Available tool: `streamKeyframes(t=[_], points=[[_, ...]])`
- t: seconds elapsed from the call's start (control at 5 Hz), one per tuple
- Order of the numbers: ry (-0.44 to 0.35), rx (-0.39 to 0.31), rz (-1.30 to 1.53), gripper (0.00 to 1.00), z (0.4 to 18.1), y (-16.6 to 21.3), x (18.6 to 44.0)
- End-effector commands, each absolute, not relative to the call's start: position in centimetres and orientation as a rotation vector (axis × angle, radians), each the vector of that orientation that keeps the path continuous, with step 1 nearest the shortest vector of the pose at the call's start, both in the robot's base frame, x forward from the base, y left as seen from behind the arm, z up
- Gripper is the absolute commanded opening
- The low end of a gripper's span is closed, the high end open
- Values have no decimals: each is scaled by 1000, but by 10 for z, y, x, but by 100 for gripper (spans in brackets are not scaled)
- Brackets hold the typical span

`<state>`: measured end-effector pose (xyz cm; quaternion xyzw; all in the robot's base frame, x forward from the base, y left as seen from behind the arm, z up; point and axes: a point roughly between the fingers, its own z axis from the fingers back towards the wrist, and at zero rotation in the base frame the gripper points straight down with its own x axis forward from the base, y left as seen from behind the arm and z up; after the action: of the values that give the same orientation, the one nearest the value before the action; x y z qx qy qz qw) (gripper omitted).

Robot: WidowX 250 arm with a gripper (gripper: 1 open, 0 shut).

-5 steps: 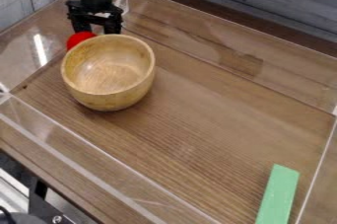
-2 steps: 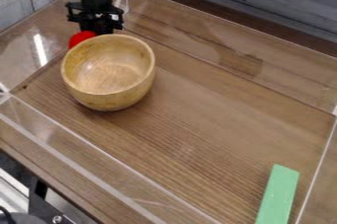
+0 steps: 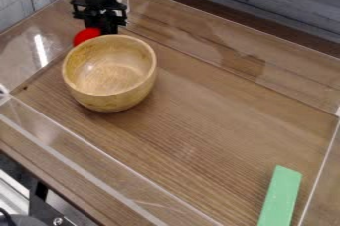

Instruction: Move the red object to the right side of the table

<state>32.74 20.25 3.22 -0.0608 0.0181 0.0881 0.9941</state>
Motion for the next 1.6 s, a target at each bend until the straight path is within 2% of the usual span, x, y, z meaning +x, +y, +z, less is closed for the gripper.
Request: streamKeyframes(t=[0.0, 0.4, 0.8, 1.2, 1.4], points=[[-64, -83, 165, 0, 72, 215, 328], [-97, -116, 182, 0, 109, 192, 321], [-109, -140, 177, 0, 110, 158, 316], [-120, -175, 87, 0, 121, 138, 332], [-131, -183, 120, 0, 131, 136, 325]])
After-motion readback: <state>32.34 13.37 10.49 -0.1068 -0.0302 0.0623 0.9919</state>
